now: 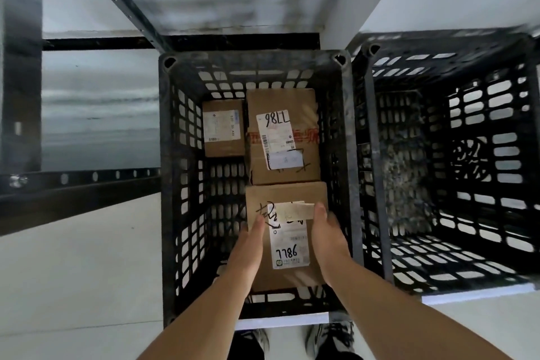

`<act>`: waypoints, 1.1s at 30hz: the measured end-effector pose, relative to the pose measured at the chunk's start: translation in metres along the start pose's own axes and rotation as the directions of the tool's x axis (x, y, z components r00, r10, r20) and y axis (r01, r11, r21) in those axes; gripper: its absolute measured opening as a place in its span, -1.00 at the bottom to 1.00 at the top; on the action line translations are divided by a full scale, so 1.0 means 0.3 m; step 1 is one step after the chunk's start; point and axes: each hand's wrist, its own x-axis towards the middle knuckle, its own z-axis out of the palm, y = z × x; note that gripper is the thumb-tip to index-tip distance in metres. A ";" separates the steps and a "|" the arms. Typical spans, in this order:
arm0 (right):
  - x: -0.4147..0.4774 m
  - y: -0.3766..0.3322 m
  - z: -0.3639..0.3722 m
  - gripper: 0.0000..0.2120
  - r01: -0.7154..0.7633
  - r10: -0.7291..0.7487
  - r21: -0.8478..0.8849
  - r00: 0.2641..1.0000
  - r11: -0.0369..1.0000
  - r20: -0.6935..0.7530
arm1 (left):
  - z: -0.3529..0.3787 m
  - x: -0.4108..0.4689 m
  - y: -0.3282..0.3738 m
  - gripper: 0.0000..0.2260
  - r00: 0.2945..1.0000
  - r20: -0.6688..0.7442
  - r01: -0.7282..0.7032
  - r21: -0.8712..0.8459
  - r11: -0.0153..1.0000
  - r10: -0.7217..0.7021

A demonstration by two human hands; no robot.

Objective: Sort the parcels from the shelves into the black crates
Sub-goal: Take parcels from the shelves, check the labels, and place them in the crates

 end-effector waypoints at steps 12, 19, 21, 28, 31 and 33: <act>0.139 0.047 0.047 -0.34 0.002 -0.007 0.072 0.998 0.997 0.065 | 0.046 0.231 -0.060 -0.44 0.989 -0.096 0.102 -0.081 0.991 -0.109; 0.163 0.085 0.074 -0.36 0.150 -0.152 0.055 0.988 0.987 0.030 | 0.082 0.509 -0.166 -0.01 0.974 -0.160 0.132 -0.171 0.976 -0.159; 0.154 0.121 0.074 -0.36 0.221 -0.221 0.015 0.975 0.975 -0.007 | 0.108 0.665 -0.275 0.25 0.970 -0.164 0.157 -0.137 0.978 -0.179; 0.150 0.154 0.089 -0.35 0.200 -0.199 -0.108 0.980 0.974 0.018 | 0.130 0.424 -0.078 -0.36 0.972 -0.186 0.130 -0.099 0.987 -0.147; 0.197 0.116 0.113 -0.29 0.143 -0.143 -0.128 0.990 0.981 0.012 | 0.133 0.435 -0.065 -0.41 0.964 -0.221 0.120 -0.136 0.983 -0.149; 0.225 0.089 0.138 -0.27 0.117 -0.119 -0.126 0.993 0.985 -0.006 | 0.140 0.447 -0.066 -0.32 0.968 -0.209 0.105 -0.160 0.982 -0.137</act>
